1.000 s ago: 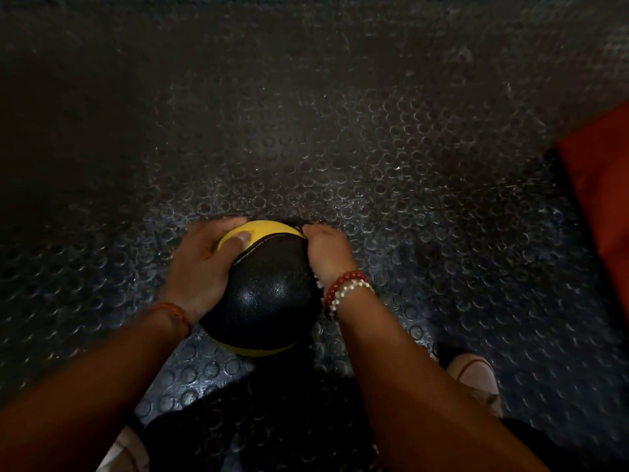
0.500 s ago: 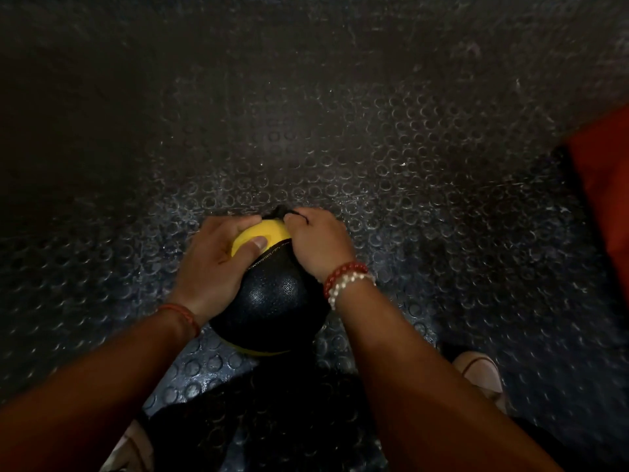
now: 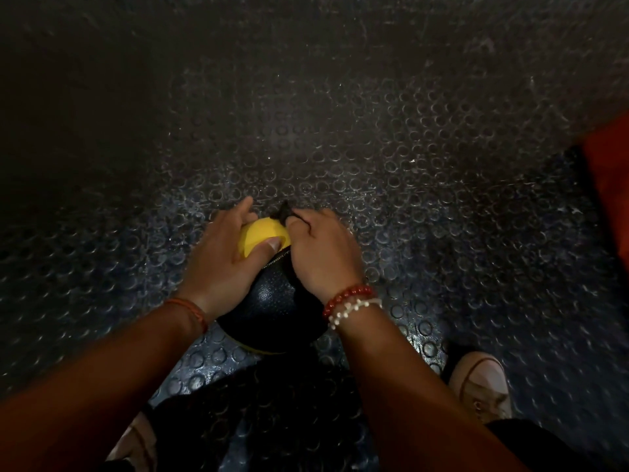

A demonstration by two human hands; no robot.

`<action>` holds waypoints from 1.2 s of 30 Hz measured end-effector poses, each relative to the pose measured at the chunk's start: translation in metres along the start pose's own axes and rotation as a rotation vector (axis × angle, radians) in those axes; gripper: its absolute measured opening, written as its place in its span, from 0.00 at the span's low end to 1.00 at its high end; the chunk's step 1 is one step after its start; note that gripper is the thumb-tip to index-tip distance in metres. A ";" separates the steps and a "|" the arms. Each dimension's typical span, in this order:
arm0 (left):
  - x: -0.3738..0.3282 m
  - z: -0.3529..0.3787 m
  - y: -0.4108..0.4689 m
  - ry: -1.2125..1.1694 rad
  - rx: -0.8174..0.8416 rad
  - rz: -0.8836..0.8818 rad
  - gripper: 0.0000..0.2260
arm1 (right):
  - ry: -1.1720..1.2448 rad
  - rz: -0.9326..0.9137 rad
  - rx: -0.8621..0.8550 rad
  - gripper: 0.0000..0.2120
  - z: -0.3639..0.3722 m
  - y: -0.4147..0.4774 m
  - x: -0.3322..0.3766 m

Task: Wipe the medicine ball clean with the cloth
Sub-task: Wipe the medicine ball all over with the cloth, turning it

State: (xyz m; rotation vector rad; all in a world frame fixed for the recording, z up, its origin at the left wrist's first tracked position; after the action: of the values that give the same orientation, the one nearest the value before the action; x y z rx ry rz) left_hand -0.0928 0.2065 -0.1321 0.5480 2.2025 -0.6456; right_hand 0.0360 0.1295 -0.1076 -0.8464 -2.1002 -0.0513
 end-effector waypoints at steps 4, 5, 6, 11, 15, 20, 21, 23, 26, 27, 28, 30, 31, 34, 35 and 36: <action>0.003 0.003 -0.001 0.001 0.003 -0.012 0.45 | -0.017 -0.059 0.132 0.15 0.007 0.024 -0.001; 0.005 0.004 0.000 -0.023 0.002 -0.028 0.45 | 0.019 -0.011 0.156 0.16 0.007 0.030 -0.008; 0.007 0.004 0.001 -0.065 -0.002 -0.050 0.44 | 0.062 0.051 0.181 0.16 0.008 0.035 -0.016; 0.013 0.002 0.003 -0.150 -0.140 -0.220 0.31 | 0.168 0.232 0.182 0.17 0.002 0.033 -0.042; 0.019 -0.001 0.005 -0.110 -0.163 -0.269 0.21 | 0.081 0.220 0.029 0.13 -0.002 0.005 -0.032; 0.013 -0.003 0.001 -0.109 -0.139 -0.240 0.27 | -0.205 -0.152 -0.008 0.16 0.010 0.001 0.019; 0.012 -0.002 -0.001 -0.107 -0.137 -0.234 0.27 | -0.225 -0.177 0.022 0.16 0.011 0.006 0.022; 0.011 -0.002 -0.003 -0.079 -0.131 -0.214 0.28 | -0.188 -0.119 0.120 0.15 0.011 0.021 0.014; 0.008 0.001 -0.003 -0.041 -0.130 -0.202 0.28 | -0.163 0.010 0.350 0.15 0.017 0.042 -0.004; 0.008 0.001 -0.003 -0.039 -0.132 -0.207 0.28 | -0.139 0.076 0.376 0.16 0.017 0.045 -0.011; 0.007 0.002 -0.002 -0.043 -0.128 -0.211 0.29 | -0.120 0.148 0.369 0.17 0.015 0.046 -0.020; 0.005 0.005 -0.001 -0.040 -0.107 -0.211 0.29 | -0.160 0.206 0.390 0.18 0.010 0.043 -0.033; 0.004 0.006 -0.001 -0.027 -0.092 -0.207 0.29 | -0.185 0.185 0.391 0.17 0.009 0.039 -0.037; 0.001 0.011 0.001 0.031 -0.062 -0.179 0.26 | -0.109 0.177 0.249 0.15 0.004 0.021 -0.040; 0.001 0.012 0.001 0.041 -0.060 -0.176 0.27 | -0.041 0.176 0.176 0.15 0.002 0.015 -0.035; 0.001 0.012 0.002 0.043 -0.058 -0.179 0.28 | -0.005 0.158 0.118 0.15 -0.001 0.011 -0.027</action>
State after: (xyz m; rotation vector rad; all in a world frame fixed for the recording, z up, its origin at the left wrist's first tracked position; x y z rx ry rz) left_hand -0.0859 0.2012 -0.1403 0.3404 2.3214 -0.6656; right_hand 0.0537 0.1226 -0.1297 -0.9383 -2.0126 0.1573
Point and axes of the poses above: each hand's wrist, its own y-axis towards the middle knuckle, its own z-axis out of the palm, x = y × z, the point moved 7 cm from there along y, towards the middle knuckle, and after that the axes turned 4 degrees about -z, right-handed, at the moved point
